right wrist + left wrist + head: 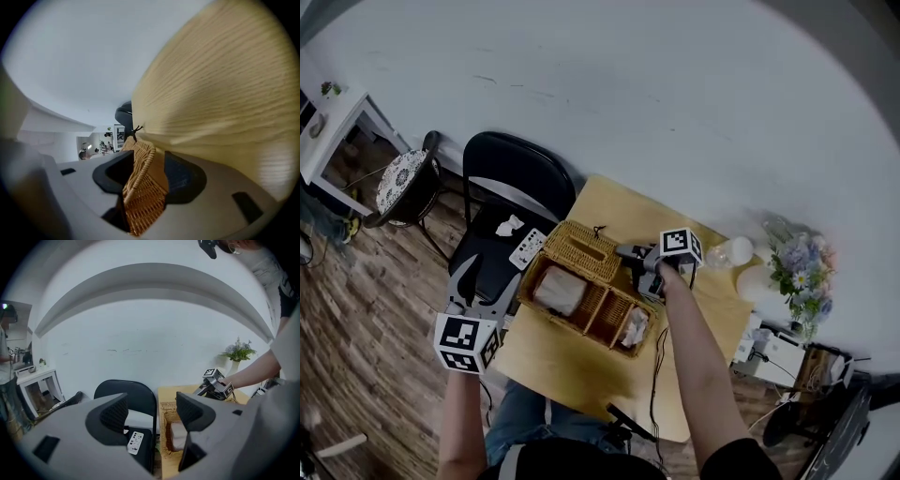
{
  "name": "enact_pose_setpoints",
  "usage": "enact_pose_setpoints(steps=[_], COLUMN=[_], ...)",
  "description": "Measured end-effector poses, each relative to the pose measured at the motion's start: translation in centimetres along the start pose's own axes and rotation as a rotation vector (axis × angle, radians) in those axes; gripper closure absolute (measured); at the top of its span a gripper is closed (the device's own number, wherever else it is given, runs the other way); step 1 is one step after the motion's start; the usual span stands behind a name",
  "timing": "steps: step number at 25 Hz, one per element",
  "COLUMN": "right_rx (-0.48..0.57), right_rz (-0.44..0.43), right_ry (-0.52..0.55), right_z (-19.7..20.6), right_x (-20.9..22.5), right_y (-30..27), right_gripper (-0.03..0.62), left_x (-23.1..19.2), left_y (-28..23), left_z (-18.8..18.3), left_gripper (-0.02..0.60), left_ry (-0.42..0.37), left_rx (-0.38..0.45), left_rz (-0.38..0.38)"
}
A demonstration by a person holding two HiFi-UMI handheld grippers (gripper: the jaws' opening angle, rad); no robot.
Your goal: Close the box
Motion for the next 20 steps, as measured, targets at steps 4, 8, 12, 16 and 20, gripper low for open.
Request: enact_pose_setpoints(steps=[4,8,12,16,20], right_rx=[-0.012,-0.002,0.036,0.098,0.164], right_rz=[-0.073,-0.122,-0.117,-0.096,-0.063], right_ry=[-0.049,-0.097,-0.020,0.093,0.265], right_z=[-0.5,-0.4,-0.6,-0.6,-0.3], right_x=[0.2,0.4,-0.3,-1.9,-4.3], right_y=[-1.0,-1.4,-0.9,-0.1,1.3], right_gripper=[0.419,0.467,0.465,0.465,0.468], left_x=[-0.3,-0.6,-0.6,-1.1,-1.3], left_y=[-0.5,-0.7,-0.9,-0.5,-0.1], left_z=[0.6,0.7,0.5,-0.1,-1.0], left_gripper=[0.256,0.256,0.256,0.256,0.256], left_ry=[-0.044,-0.035,-0.118,-0.102,-0.110], left_rx=[-0.029,-0.028,-0.055,-0.016,0.002], left_rz=[-0.006,-0.007,-0.007,0.004,0.030])
Point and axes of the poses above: the fingertips, and each gripper's own axes: y backward along the fingers, x to its right, z out of its underside, the point moved 8 cm from there along y, backward along the fingers, and after that the axes turned 1 degree about z, right-handed, at the moved point
